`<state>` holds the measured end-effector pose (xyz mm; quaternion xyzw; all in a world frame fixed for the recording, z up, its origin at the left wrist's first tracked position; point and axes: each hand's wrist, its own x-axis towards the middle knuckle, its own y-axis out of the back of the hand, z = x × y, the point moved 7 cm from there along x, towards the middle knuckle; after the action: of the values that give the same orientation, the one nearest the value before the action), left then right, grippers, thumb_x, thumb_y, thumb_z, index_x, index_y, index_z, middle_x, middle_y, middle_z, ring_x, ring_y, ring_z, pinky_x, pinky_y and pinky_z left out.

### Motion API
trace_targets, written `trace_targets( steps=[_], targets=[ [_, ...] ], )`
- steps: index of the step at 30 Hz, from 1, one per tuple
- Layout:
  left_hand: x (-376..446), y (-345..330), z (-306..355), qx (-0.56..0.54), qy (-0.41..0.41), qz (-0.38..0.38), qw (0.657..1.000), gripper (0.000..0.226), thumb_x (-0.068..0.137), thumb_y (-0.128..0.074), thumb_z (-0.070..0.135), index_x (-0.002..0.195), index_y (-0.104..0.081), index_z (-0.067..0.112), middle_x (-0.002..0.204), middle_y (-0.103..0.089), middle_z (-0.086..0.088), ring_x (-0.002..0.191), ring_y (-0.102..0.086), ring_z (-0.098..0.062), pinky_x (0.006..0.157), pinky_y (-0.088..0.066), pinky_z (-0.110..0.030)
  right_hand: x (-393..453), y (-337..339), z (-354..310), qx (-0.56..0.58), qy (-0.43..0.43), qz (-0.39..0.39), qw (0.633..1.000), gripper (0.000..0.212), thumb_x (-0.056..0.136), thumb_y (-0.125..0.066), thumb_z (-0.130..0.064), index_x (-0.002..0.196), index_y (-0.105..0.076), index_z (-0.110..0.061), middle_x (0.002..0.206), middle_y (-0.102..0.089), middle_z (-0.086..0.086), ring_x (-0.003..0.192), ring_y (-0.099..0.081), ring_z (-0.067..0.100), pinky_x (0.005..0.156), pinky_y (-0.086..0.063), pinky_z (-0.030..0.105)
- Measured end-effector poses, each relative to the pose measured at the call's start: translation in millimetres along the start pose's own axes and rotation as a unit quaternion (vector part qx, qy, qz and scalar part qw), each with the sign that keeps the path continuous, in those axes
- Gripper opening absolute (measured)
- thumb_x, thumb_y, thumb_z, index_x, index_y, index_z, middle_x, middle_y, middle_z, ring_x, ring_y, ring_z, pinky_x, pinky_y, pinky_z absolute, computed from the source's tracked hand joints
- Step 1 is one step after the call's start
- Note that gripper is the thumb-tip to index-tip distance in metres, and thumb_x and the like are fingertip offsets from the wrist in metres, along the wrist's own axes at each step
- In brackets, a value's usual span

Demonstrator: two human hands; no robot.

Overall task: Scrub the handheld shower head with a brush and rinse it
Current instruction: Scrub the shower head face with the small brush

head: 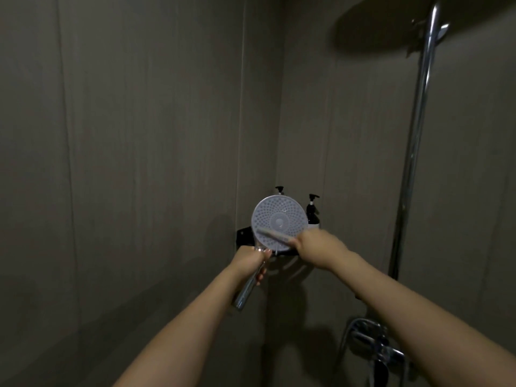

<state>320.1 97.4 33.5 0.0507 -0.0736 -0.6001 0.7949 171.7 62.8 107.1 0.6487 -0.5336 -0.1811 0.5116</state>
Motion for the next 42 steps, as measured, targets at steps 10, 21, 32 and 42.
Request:
trace_targets(
  steps=[10,21,32,42],
  targets=[
    [1.3,2.0,-0.5,-0.039,0.005,0.004,0.999,0.026,0.09,-0.053,0.024,0.067,-0.049,0.012,0.054,-0.047,-0.008,0.04,-0.041,-0.015,0.041,-0.035,-0.019,-5.3,-1.4,17.9,0.003,-0.004,0.034,0.999,0.039,0.098,-0.034,-0.034,0.064,-0.043,-0.018,0.079,-0.056,0.012,0.07,-0.053,0.027,0.063,-0.043,0.035],
    [6.4,0.3,-6.4,-0.061,0.015,0.013,0.998,0.028,0.09,-0.052,0.024,0.065,-0.047,0.012,0.054,-0.045,-0.008,0.039,-0.039,-0.014,0.04,-0.034,-0.017,-12.1,-13.5,44.5,0.041,-0.033,0.015,0.998,0.043,0.099,-0.035,-0.032,0.057,-0.037,-0.022,0.08,-0.058,0.015,0.072,-0.053,0.026,0.061,-0.037,0.03],
    [8.7,-5.3,-14.2,-0.024,0.021,-0.003,0.999,0.025,0.089,-0.052,0.025,0.068,-0.049,0.012,0.054,-0.047,-0.007,0.04,-0.041,-0.014,0.042,-0.035,-0.018,0.5,-16.8,27.2,0.009,-0.008,-0.04,0.999,0.039,0.099,-0.035,-0.03,0.073,-0.057,-0.011,0.074,-0.056,0.007,0.068,-0.053,0.023,0.061,-0.04,0.031],
    [10.2,-3.9,-8.3,0.011,-0.004,-0.009,1.0,0.027,0.09,-0.053,0.023,0.066,-0.052,0.011,0.055,-0.048,-0.008,0.04,-0.043,-0.015,0.042,-0.037,-0.021,12.9,5.0,4.6,-0.031,-0.003,0.015,0.999,0.036,0.098,-0.036,-0.029,0.081,-0.06,-0.008,0.086,-0.059,0.013,0.08,-0.058,0.029,0.063,-0.043,0.029]
  ],
)
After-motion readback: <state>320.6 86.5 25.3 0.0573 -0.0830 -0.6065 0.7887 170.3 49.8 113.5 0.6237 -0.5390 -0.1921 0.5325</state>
